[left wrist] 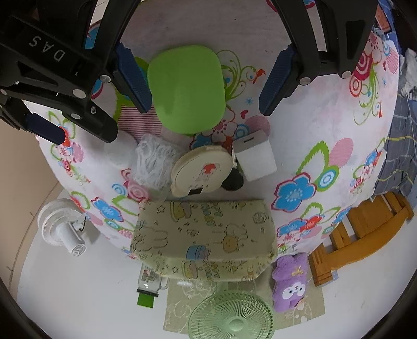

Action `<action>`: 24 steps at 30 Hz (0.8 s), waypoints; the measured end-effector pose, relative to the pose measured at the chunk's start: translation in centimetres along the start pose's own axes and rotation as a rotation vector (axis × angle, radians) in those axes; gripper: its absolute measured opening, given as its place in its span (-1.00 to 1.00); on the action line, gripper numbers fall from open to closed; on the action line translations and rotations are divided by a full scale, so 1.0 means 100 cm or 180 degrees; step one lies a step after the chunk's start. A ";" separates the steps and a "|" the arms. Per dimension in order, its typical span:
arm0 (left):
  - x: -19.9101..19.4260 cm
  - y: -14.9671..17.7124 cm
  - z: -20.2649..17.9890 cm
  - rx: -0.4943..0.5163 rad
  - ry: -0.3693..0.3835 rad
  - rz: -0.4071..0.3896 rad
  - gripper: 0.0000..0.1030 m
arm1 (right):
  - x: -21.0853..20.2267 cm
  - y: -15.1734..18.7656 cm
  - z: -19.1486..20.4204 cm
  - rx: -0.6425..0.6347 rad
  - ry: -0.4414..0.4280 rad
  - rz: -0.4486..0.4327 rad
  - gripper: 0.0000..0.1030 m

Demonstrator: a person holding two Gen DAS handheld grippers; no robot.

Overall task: Organize rigid objects
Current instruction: 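Grasp the green lid with the left tool while the right tool grasps the white round case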

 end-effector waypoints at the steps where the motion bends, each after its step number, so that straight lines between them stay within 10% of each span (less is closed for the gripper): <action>1: 0.003 0.002 0.000 -0.0018 0.0000 0.0013 0.67 | 0.002 0.000 0.000 -0.0007 0.0005 0.0002 0.72; 24: 0.040 0.011 -0.012 -0.0073 -0.0077 0.0128 0.63 | 0.045 0.000 0.007 -0.0309 0.0201 -0.0033 0.71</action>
Point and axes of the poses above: each gripper's, at about its wrist camera, not at the fingertips, and x roughly the way its jaws point, z to its left, y to its underside, the point moved 4 cm from there along x, roughly the way its jaws point, and after that the axes turned 10 degrees about y, right-handed, at the moved point
